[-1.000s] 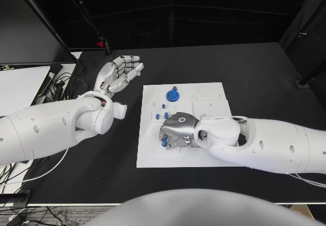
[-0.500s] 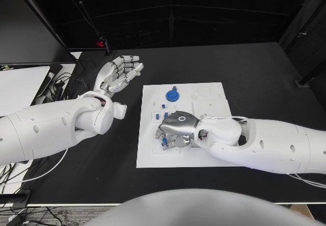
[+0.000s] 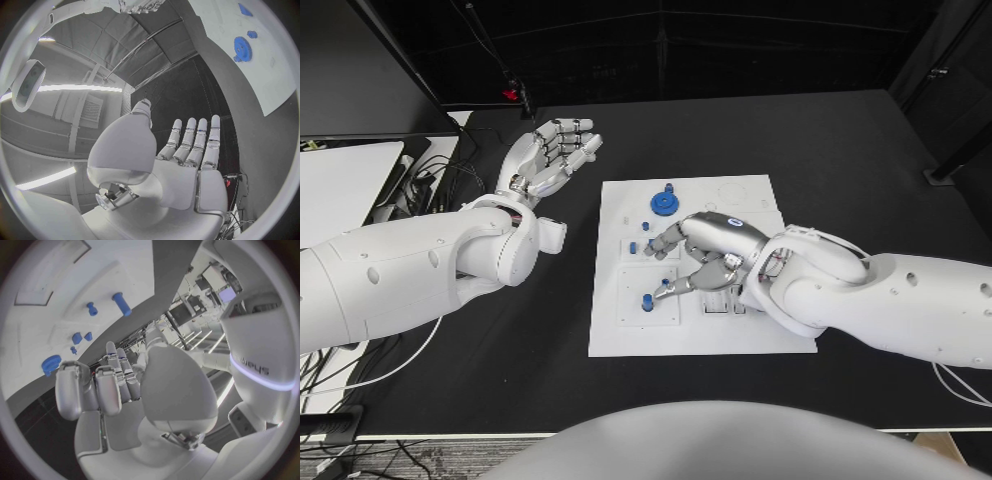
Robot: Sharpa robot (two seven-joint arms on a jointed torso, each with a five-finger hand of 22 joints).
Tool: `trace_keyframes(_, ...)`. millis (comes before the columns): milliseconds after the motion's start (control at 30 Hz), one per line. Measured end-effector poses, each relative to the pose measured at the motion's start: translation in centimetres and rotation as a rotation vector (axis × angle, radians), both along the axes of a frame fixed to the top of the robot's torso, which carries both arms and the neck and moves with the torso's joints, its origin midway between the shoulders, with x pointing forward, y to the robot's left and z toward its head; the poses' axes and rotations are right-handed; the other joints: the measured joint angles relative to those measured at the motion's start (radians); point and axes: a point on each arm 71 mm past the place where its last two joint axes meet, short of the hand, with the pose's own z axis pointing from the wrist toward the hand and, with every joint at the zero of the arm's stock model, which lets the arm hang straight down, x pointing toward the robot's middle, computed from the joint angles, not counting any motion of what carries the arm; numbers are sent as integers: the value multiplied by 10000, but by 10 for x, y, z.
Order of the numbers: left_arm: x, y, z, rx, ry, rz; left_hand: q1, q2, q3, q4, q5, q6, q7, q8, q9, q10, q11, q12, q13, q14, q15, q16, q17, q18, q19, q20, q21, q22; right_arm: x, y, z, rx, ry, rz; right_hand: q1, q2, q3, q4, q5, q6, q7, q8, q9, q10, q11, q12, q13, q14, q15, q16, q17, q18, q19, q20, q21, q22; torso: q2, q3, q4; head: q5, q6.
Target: Assemble the parts on the task board
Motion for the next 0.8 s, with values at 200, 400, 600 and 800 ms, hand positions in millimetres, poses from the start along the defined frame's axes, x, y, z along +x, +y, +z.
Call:
trace_keyframes(200, 0, -1, 0, -6, 1, -26, 0, 0, 0, 0, 0, 0, 0, 0, -9, 0, 0, 0, -9, 0, 0, 0, -9, 0, 0, 0, 0, 0, 9, -35, 18, 2133, 1440, -1410, -387, 339, -313, -16, 0, -35, 36, 148, 53, 191, -39, 467, 106, -5, 66, 0, 0, 161, 2, 72, -318, 0, 0, -12, 6, -36, 0)
trace_keyframes(400, 1, -3, 0, -13, -1, -57, 0, 0, 0, 0, 0, 0, 0, 0, -8, 0, 0, 40, -9, 0, 0, 0, -9, 0, 0, 0, 0, -1, 12, -71, 20, 3381, 2673, -2699, -924, 906, -468, -84, 339, 47, -175, 403, 90, 1150, -277, 1472, 509, 3, -52, -438, -697, 317, -328, -4, -1106, 0, 2, -16, 12, -143, 0)
trace_keyframes(600, 1, -6, 0, -27, -5, -111, 0, 0, 0, 0, 0, 1, 0, 0, -8, 0, 0, 40, -8, 0, 0, 0, -9, 0, 0, 0, 0, -8, 9, -102, 17, 3570, 3460, -3591, -1019, 1372, -870, -158, 229, -521, -522, 701, 112, 2038, -711, 5249, 3425, -167, -314, -627, -1127, 629, -1349, -344, -2572, 0, 8, -9, 24, -385, 0)
trace_keyframes(800, 1, -9, 0, -35, -10, -151, 0, 0, 0, 0, 0, 1, 0, 0, -8, 0, 0, 40, -8, 0, 0, 0, -18, 0, 0, 0, 0, -8, 3, -125, 15, 2684, 3588, -4095, -1362, 1714, -1153, -446, 390, -772, -480, 1252, 245, 2844, -714, 10270, 8861, -38, -294, -90, -123, 627, -1521, -306, -2712, 0, 15, -16, 27, -764, 0)
